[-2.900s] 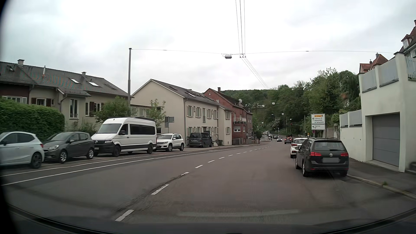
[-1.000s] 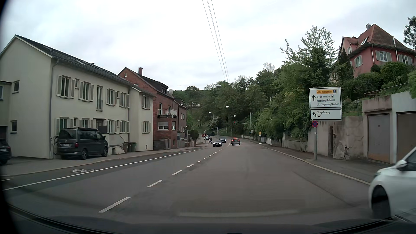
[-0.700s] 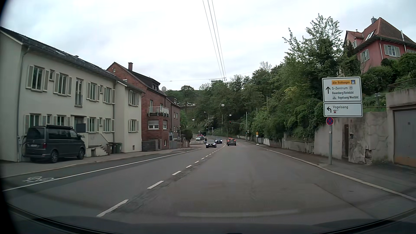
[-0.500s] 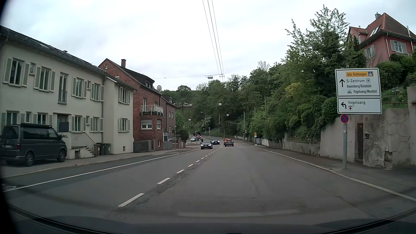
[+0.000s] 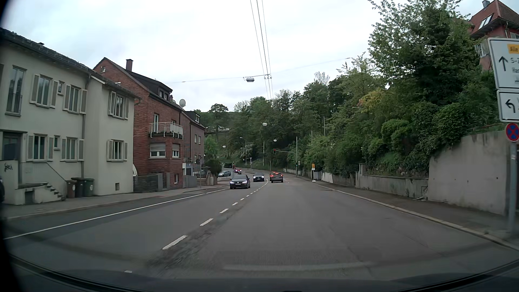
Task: Follow the waypoints while adhering to traffic rules and regulations
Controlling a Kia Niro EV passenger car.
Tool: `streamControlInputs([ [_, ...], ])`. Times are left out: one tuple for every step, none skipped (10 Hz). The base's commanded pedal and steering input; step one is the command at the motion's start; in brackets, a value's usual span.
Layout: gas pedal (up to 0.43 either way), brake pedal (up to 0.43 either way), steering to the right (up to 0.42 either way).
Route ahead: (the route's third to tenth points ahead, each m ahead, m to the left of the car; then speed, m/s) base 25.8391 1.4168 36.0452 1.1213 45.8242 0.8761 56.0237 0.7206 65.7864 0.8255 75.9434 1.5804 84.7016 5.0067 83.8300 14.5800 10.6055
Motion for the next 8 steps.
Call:
streamControlInputs([
  [0.059,0.0,0.021],
  [0.059,0.0,0.015],
  [0.047,0.0,0.013],
  [0.028,0.0,0.012],
  [0.0,0.0,0.011],
  [0.0,0.0,0.011],
  [0.0,0.0,0.01],
  [0.0,0.0,0.009],
])
